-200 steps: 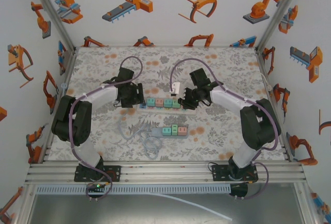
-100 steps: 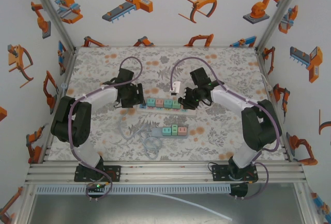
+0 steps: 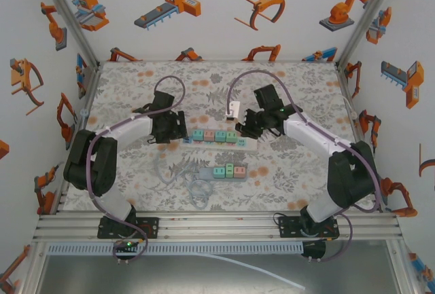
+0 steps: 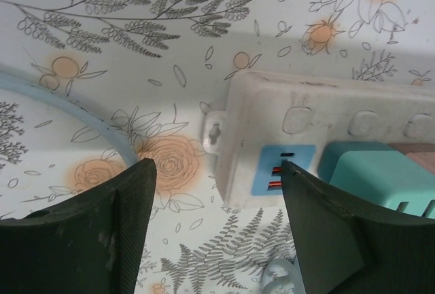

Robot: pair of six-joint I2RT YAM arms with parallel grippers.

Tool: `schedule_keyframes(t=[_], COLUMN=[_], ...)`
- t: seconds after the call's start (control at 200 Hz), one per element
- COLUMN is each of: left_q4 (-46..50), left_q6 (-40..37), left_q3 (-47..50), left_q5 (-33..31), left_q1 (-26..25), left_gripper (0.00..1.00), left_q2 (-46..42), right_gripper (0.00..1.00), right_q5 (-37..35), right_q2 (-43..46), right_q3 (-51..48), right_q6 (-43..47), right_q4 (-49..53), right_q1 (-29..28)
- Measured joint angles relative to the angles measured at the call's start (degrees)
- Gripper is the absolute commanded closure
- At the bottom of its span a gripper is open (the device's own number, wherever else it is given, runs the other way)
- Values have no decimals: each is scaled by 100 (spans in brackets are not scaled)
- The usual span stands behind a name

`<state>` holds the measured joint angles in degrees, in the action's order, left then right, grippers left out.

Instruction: Pull the plug off the socket

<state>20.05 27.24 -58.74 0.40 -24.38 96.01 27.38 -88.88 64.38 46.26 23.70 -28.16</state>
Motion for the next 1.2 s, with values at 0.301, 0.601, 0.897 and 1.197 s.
schedule_keyframes(t=[0.301,0.601,0.897,1.197], left_q4=[498,109,-730,-1019], left_q6=[-28,-302,-483,-658], left_q3=[-2,98,601,970], left_q5=[-7,1084,2295,2608], left_q1=[0,4,-2,-2], left_gripper=[27,17,0,3], left_q2=[-686,-2518,-4068,-4780], right_gripper=[88,88,89,88], right_q5=[186,348,-4,-286], right_q2=[435,632,-90,-2090], right_q3=[317,197,-240,693], right_q6=[-807,-3425,-6996,-8393], right_q4=[-186,-2116,-4234,-3748], right_q1=[0,616,2236,2470])
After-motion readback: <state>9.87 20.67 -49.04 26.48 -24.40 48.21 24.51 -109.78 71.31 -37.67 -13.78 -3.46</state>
